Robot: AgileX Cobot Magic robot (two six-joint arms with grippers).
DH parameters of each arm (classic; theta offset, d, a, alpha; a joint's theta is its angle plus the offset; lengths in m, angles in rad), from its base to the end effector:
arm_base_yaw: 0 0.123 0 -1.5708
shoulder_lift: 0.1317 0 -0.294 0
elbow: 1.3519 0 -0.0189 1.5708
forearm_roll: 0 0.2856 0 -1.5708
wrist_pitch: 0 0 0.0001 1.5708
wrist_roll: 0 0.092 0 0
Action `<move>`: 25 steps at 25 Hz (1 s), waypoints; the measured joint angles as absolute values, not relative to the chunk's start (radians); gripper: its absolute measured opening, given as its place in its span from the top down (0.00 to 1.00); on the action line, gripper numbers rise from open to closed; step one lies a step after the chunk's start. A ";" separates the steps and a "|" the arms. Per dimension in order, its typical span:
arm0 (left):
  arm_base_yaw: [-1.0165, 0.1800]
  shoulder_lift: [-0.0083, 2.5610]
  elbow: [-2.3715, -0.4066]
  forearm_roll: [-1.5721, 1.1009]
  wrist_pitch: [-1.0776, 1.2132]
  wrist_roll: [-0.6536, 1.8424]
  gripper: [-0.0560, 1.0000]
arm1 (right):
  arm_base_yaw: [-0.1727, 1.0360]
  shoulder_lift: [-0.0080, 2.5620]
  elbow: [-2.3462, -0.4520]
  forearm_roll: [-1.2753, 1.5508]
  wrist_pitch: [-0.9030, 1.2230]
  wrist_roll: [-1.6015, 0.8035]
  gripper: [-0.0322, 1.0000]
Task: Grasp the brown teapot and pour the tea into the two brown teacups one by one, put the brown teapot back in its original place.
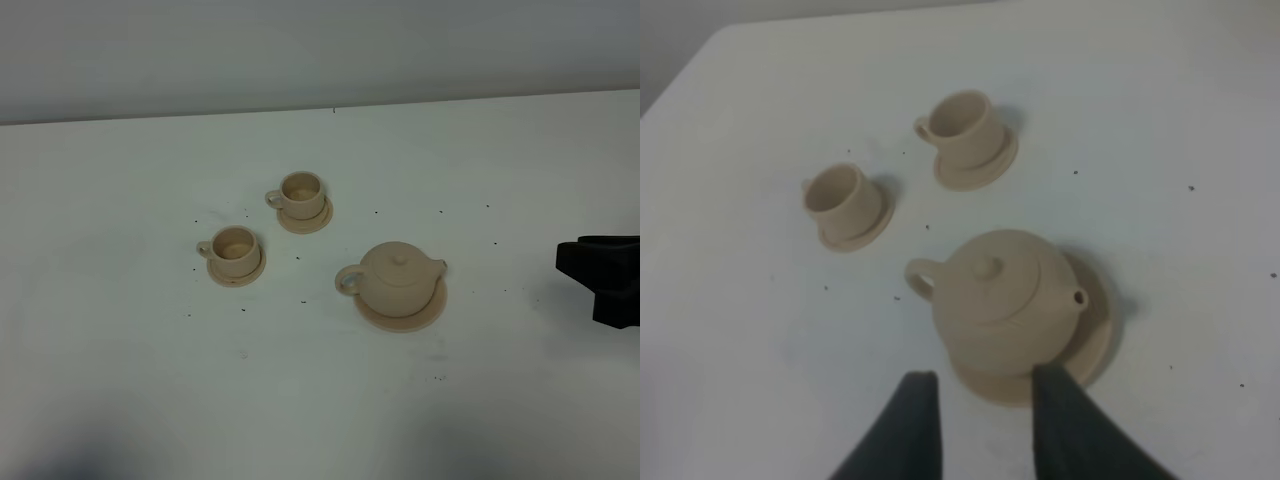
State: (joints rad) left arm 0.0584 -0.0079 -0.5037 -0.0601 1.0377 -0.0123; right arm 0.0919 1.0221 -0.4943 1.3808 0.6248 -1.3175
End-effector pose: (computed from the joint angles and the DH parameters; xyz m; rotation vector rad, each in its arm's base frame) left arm 0.0169 -0.0038 0.2968 -0.0686 2.0074 -0.0421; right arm 0.2047 0.0720 0.2461 -0.4311 2.0679 0.7200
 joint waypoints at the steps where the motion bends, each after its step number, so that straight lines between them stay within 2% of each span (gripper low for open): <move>1: 0.058 -0.008 -0.504 -0.058 1.038 -0.017 0.71 | 0.092 1.022 -0.494 1.380 0.625 -1.318 0.74; 7: 0.058 -0.008 -0.504 -0.035 1.038 -0.042 0.78 | 0.092 1.022 -0.494 1.378 0.625 -1.318 0.74; 18: 0.058 -0.008 -0.504 0.000 1.038 -0.171 0.78 | 0.092 1.022 -0.494 1.378 0.625 -1.318 0.74; 25: 0.058 -0.008 -0.504 -0.041 1.038 -0.112 0.77 | 0.092 1.022 -0.494 1.377 0.625 -1.317 0.74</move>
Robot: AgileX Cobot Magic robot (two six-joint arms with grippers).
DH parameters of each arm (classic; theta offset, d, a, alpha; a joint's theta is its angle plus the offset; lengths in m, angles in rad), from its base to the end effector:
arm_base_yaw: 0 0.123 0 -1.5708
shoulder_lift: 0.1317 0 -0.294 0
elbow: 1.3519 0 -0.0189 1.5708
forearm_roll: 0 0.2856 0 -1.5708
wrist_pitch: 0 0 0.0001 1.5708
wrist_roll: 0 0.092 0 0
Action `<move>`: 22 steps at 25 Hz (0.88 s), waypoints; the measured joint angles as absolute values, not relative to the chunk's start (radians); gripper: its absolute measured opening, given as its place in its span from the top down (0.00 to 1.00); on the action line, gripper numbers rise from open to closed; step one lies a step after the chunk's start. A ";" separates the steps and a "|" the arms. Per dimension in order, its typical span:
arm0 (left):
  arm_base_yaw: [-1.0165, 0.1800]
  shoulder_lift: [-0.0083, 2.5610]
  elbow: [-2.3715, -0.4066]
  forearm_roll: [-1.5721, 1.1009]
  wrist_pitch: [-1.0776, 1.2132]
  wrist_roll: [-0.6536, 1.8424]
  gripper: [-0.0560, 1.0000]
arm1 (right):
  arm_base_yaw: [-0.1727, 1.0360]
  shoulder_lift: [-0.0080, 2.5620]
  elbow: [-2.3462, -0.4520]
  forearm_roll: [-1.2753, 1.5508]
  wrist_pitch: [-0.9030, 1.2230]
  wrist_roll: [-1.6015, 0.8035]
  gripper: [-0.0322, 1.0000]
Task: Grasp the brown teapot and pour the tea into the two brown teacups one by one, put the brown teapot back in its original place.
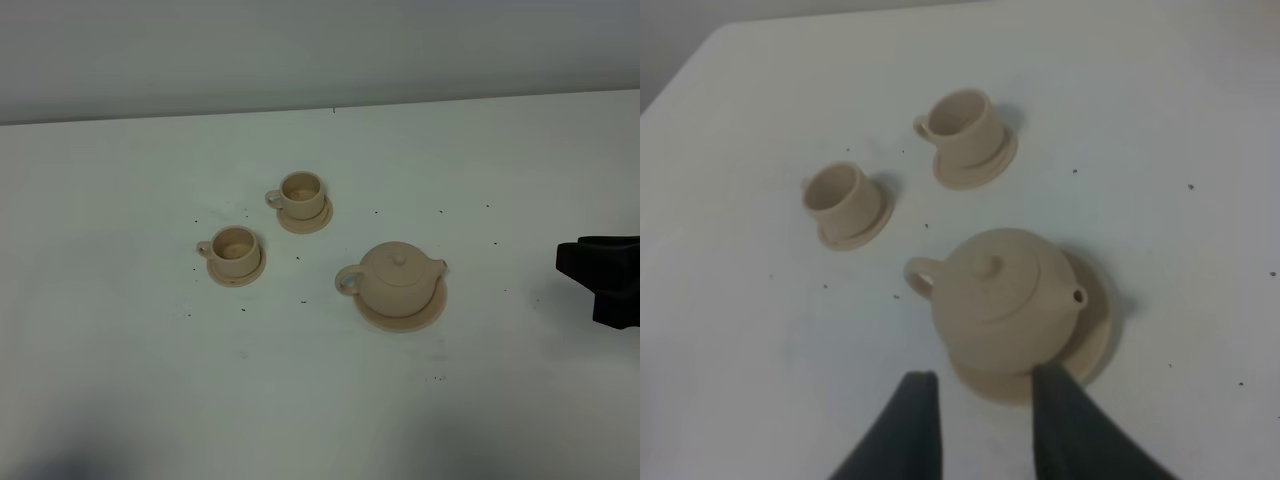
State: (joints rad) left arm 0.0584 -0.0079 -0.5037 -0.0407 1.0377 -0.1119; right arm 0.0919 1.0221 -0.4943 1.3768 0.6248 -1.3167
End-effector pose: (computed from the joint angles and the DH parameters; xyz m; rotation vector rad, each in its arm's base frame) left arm 0.0169 -0.0022 0.2968 -0.1694 2.0029 -0.0826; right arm 0.2046 0.0720 0.2459 -0.4343 2.0693 0.7178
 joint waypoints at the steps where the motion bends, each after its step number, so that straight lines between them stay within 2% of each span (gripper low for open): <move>1: 0.058 -0.008 -0.504 -0.050 1.038 -0.100 0.76 | 0.092 1.022 -0.494 1.377 0.625 -1.317 0.74; 8: 0.058 -0.008 -0.504 -0.067 1.038 -0.075 0.70 | 0.092 1.022 -0.494 1.377 0.625 -1.316 0.74; 22: 0.058 -0.008 -0.504 -0.067 1.038 -0.075 0.69 | 0.092 1.022 -0.494 1.426 0.641 -1.322 0.74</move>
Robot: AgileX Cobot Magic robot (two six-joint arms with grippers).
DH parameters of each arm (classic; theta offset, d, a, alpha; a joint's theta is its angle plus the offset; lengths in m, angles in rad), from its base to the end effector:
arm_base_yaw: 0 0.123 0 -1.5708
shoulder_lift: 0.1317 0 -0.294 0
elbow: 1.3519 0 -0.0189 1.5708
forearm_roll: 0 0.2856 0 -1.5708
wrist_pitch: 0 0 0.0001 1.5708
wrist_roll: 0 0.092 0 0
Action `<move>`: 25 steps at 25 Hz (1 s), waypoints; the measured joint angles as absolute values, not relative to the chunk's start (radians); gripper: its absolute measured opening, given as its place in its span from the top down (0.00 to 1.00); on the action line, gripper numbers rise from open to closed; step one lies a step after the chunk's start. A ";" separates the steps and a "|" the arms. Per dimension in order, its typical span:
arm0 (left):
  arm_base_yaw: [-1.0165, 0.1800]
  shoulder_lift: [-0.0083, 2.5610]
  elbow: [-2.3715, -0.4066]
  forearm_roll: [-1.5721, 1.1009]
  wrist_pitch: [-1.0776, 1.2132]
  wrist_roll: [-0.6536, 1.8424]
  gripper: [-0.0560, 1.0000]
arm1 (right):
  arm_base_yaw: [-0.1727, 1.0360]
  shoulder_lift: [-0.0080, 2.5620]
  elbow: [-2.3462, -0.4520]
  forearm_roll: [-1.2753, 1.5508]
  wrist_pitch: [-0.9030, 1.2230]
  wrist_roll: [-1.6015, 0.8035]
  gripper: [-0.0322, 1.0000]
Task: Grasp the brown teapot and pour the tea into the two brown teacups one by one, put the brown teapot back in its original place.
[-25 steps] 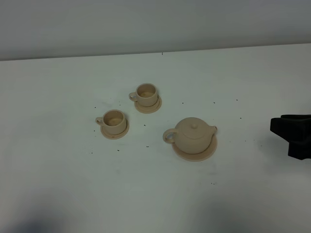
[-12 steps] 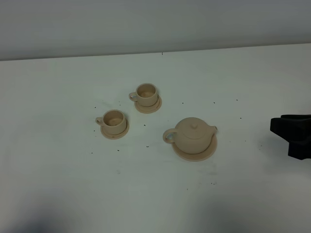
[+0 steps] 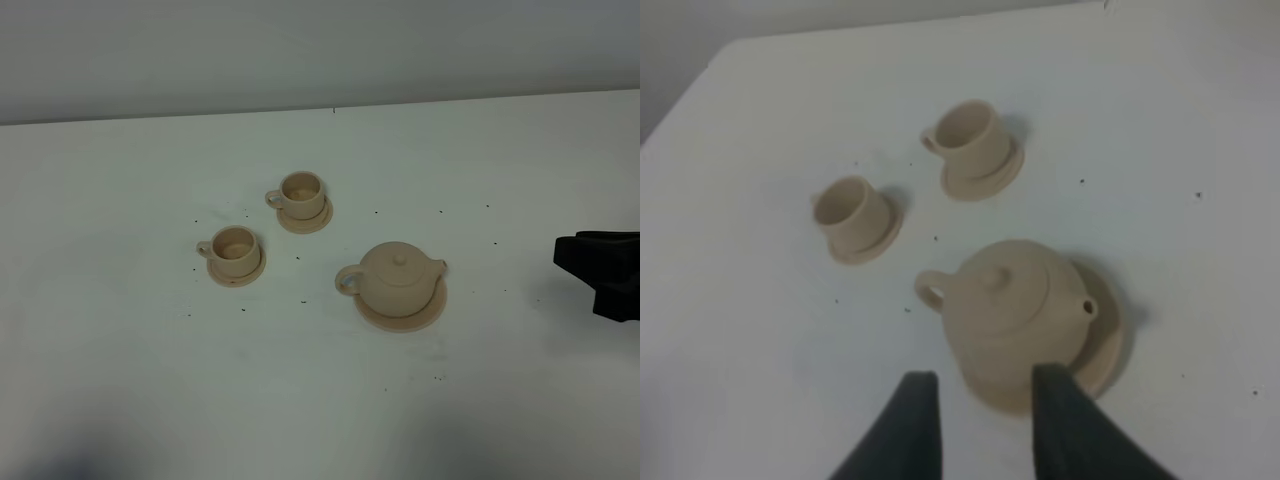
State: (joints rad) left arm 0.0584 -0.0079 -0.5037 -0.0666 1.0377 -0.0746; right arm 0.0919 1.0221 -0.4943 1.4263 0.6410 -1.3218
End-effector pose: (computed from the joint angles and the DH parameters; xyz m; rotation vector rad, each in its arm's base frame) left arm 0.0169 -0.0043 0.2969 -0.1309 2.0048 -0.0896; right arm 0.2047 0.0736 0.2485 -0.4014 2.0520 0.7646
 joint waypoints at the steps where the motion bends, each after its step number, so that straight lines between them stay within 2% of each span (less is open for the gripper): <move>1: 0.058 -0.008 -0.504 -0.067 1.038 -0.075 0.69 | 0.092 1.022 -0.494 1.433 0.650 -1.324 0.74; 12: 0.058 -0.008 -0.504 -0.067 1.038 -0.075 0.69 | 0.103 1.047 -0.512 1.468 0.704 -1.328 0.74; 20: 0.058 -0.008 -0.504 -0.067 1.038 -0.075 0.69 | 0.296 1.252 -0.636 1.468 0.581 -1.328 0.74; 25: 0.058 -0.008 -0.504 -0.067 1.038 -0.075 0.69 | 0.330 1.337 -0.678 1.466 0.524 -1.328 0.74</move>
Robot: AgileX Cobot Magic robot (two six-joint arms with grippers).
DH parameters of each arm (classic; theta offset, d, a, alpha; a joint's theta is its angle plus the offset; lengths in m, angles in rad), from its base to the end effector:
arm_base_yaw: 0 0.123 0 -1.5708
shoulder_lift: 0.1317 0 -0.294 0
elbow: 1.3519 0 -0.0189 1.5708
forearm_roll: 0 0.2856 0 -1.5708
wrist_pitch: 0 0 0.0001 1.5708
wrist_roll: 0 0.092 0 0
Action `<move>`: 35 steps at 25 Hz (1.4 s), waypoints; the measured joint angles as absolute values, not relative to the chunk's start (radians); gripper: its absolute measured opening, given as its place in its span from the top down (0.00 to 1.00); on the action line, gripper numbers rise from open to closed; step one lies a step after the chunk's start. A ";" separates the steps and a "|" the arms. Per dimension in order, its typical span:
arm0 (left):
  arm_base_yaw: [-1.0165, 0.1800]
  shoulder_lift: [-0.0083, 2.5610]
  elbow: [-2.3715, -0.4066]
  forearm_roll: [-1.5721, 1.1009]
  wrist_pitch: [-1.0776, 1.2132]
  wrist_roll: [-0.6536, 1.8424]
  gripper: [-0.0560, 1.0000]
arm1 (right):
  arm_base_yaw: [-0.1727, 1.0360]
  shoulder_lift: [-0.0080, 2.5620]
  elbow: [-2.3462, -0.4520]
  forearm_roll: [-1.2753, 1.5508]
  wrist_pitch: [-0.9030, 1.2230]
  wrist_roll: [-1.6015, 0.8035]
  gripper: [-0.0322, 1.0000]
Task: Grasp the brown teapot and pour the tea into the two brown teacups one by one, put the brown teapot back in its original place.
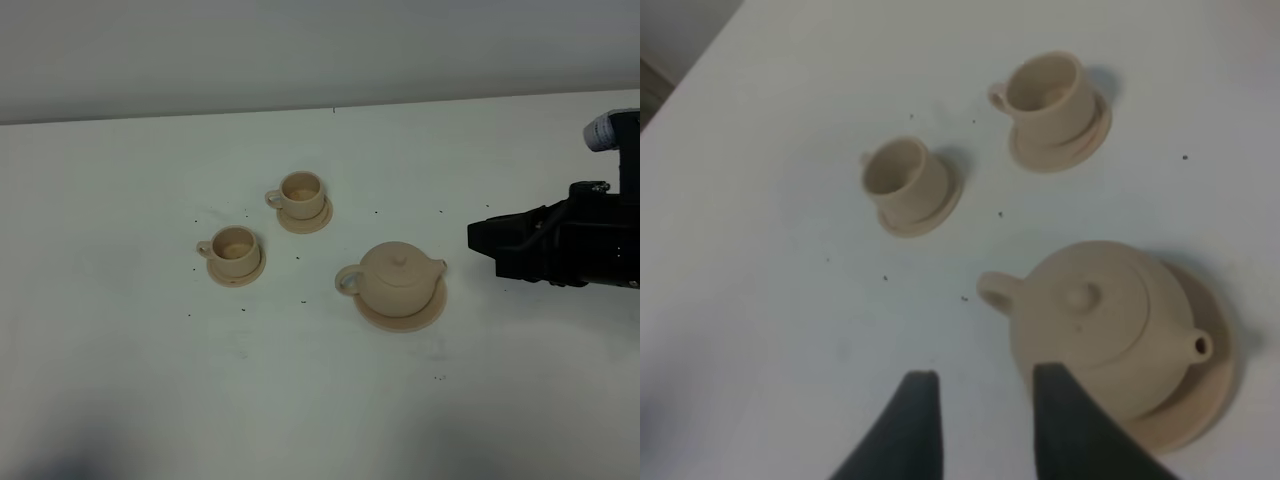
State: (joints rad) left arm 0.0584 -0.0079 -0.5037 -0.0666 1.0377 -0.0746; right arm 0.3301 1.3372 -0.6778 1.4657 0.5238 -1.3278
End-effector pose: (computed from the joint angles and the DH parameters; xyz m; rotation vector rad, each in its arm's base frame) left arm 0.0169 -0.0043 0.2969 -0.1309 2.0048 -0.0896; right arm 0.2545 0.1357 0.2295 -0.5257 2.1641 0.8234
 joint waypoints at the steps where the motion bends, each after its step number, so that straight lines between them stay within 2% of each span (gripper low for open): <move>1: 0.058 -0.008 -0.504 -0.067 1.038 -0.075 0.69 | 0.331 1.352 -0.685 1.463 0.525 -1.328 0.74; 19: 0.058 -0.008 -0.504 -0.067 1.038 -0.075 0.69 | 0.340 1.636 -0.882 1.421 0.637 -1.324 0.74; 28: 0.058 -0.008 -0.504 -0.067 1.038 -0.074 0.69 | 0.520 1.791 -1.062 1.387 0.624 -1.315 0.74; 35: 0.058 -0.008 -0.504 -0.067 1.038 -0.074 0.69 | 0.640 1.906 -1.226 1.222 0.605 -1.176 0.74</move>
State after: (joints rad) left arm 0.0584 -0.0079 -0.5037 -0.0666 1.0377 -0.0744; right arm 0.6403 1.9063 -1.2260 1.2223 0.6055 -1.1757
